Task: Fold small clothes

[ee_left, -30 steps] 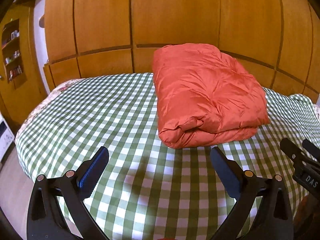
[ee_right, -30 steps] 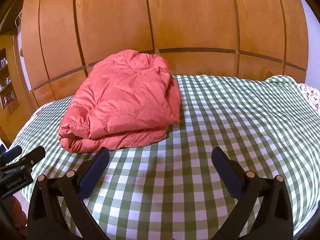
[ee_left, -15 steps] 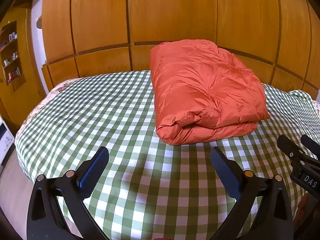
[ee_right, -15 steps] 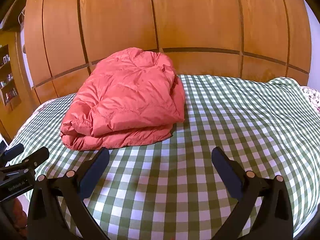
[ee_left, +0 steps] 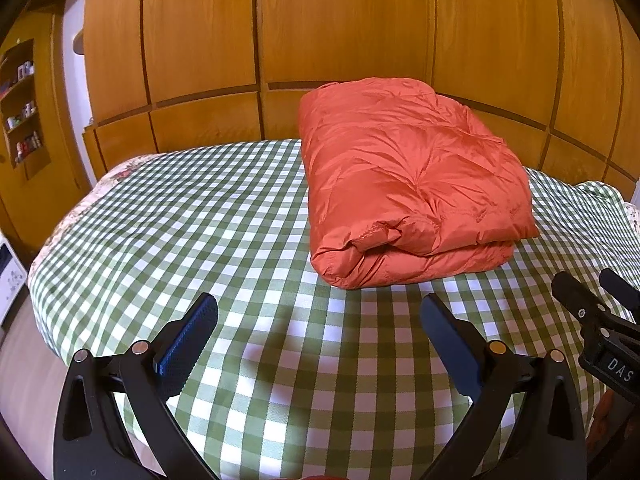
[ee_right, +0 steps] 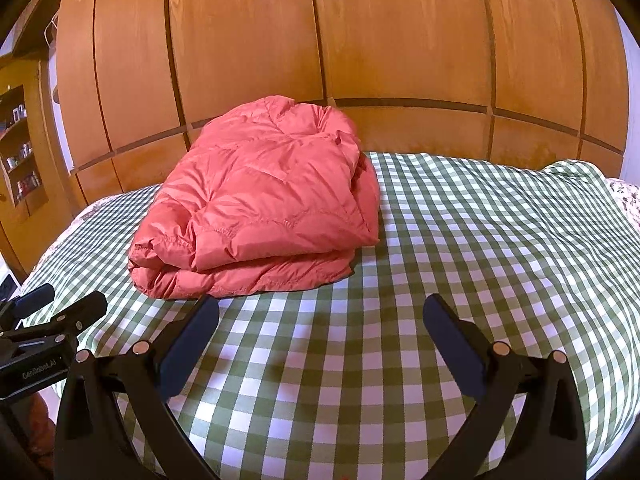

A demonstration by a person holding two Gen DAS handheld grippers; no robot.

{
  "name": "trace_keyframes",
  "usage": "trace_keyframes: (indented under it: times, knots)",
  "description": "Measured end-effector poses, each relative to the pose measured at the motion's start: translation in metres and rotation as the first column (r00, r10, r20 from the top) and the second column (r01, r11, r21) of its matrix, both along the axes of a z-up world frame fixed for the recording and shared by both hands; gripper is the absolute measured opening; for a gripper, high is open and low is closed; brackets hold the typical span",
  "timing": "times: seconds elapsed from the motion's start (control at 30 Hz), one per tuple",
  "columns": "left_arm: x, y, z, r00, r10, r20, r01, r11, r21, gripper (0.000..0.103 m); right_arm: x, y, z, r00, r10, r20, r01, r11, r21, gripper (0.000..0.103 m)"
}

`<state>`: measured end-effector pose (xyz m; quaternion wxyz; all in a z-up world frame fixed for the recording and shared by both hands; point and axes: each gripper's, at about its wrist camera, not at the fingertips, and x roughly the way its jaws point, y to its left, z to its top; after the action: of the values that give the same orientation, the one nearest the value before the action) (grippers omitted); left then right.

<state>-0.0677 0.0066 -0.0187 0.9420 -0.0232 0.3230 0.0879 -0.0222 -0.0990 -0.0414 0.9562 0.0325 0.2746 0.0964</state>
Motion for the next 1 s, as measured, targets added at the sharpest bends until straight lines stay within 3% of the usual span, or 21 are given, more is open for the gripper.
trace_keyframes:
  times: [1.0]
  knots:
    - [0.0022, -0.0008, -0.0039, 1.000, -0.017, -0.013, 0.016, 1.000, -0.010, 0.100, 0.0033, 0.0060, -0.0039, 1.000, 0.014, -0.011, -0.014, 1.000, -0.002, 0.101]
